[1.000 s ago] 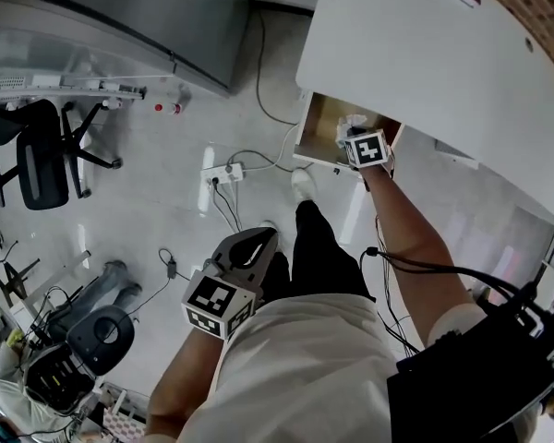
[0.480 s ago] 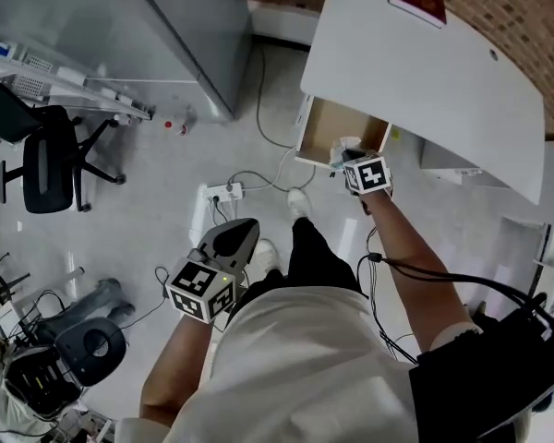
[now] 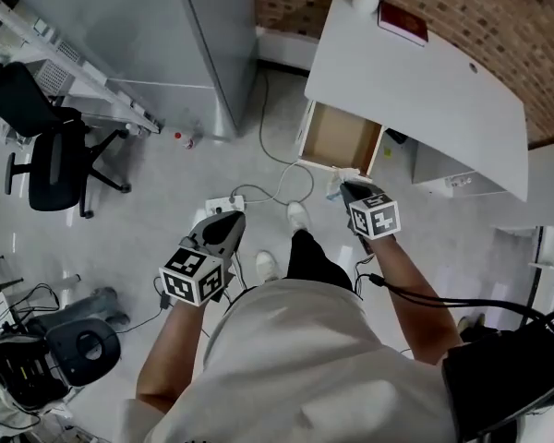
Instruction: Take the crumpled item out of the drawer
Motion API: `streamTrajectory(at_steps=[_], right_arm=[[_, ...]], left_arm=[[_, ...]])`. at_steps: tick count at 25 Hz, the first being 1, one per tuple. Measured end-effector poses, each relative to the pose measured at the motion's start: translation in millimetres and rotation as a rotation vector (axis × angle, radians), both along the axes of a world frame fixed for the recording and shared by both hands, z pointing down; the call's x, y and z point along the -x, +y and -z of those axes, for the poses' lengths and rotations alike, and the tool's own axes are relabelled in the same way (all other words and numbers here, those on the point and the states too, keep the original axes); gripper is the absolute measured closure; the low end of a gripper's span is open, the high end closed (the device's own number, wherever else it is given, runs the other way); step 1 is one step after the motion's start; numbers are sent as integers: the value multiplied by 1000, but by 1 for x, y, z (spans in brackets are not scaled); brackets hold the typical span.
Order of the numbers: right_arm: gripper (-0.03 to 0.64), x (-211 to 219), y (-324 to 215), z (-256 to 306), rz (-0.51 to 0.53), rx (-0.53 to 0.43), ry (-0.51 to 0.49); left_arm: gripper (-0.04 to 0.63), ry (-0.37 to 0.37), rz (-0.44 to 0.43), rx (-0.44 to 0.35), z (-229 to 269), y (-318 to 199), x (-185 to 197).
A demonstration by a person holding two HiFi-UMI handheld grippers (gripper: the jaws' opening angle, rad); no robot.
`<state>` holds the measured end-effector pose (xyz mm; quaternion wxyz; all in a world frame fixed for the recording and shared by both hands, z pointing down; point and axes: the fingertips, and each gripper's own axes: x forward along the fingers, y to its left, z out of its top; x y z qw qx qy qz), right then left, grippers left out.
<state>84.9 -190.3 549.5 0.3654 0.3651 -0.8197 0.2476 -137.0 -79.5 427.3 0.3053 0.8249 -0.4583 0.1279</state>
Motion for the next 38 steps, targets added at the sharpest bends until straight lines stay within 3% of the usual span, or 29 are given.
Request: streamTrajectory(at_steps=[7,20,38], right_arm=[[584,-1,82,51,2,-41,-46],[584,10,167,97,14,-91,-85],[584,22,205,101,46,-119,-102]], left_arm=[[571,4,-38,-16,5,47,4],[571,17,-142,-37,12,96,-15],[571,8,-100,-43,4,133,7]])
